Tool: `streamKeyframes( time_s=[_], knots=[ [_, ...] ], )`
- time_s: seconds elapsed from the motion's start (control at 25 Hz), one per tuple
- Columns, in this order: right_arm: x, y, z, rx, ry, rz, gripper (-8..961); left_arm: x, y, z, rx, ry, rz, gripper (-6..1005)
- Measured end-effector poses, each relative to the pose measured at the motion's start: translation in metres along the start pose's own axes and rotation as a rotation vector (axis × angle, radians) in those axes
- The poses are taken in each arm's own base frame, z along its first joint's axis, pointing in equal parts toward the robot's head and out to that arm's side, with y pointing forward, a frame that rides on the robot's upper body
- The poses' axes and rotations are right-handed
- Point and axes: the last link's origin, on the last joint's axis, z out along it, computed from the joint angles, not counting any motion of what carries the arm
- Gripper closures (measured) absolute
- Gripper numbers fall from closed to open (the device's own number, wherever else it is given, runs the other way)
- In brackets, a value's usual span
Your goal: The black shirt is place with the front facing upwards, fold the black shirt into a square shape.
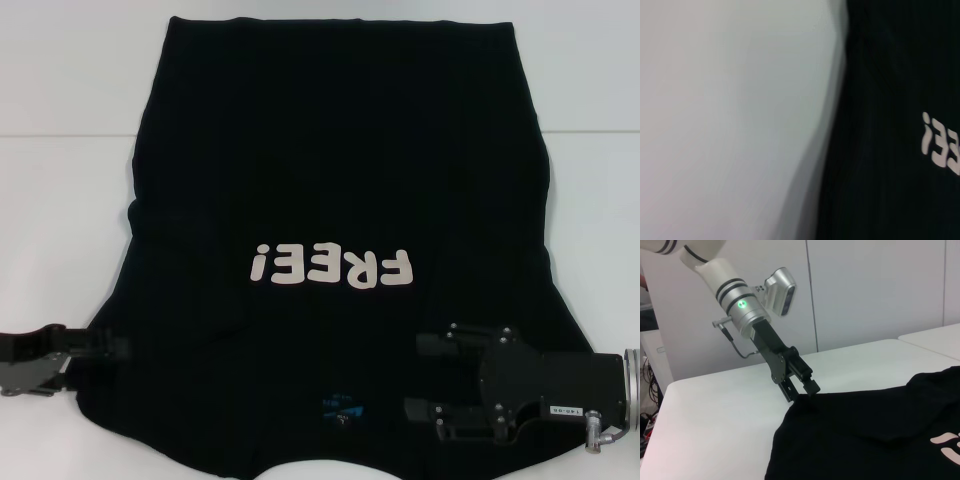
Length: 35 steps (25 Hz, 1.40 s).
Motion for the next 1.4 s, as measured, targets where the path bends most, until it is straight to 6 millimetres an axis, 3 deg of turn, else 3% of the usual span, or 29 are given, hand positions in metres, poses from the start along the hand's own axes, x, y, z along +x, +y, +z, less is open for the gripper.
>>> streamKeyframes(
  time_s=[0.44,0.64,0.76,1.2,1.4],
  knots=[
    [-0.001,0.001,-0.001,-0.003,-0.009,0.003,157,0.005,0.009,0.005,0.016,-0.033,0.056,129],
    [-0.002,0.002,-0.003,-0.007,-0.02,0.003,157,0.004,0.009,0.009,0.061,-0.052,0.1,333],
    [-0.002,0.003,-0.003,-0.011,-0.024,0.003,157,0.005,0.009,0.009,0.067,-0.05,0.101,577],
    [-0.002,0.004,-0.005,-0.016,-0.029,0.007,157,0.005,0.008,0.009,0.069,-0.044,0.093,816],
    [-0.004,0.0,-0.012,0.009,-0.032,0.06,157,0.005,0.008,0.008,0.067,-0.047,0.097,996]
  ],
)
